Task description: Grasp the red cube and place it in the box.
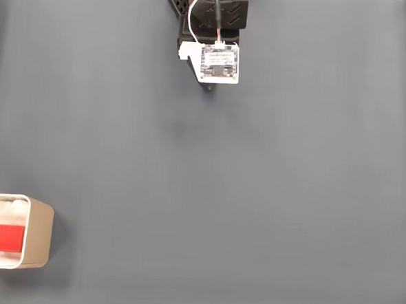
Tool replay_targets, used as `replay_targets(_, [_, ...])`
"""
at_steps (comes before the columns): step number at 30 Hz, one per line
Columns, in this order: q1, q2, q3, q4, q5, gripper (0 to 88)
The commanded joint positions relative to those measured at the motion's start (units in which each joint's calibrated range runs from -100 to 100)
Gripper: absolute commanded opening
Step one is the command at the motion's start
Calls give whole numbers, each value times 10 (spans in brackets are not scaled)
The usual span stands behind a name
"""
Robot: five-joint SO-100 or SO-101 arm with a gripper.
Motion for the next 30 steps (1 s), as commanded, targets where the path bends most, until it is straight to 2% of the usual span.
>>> replay_targets(1, [2,-7,5,27,-7,0])
replay_targets(30, [12,-7,5,29,1,0])
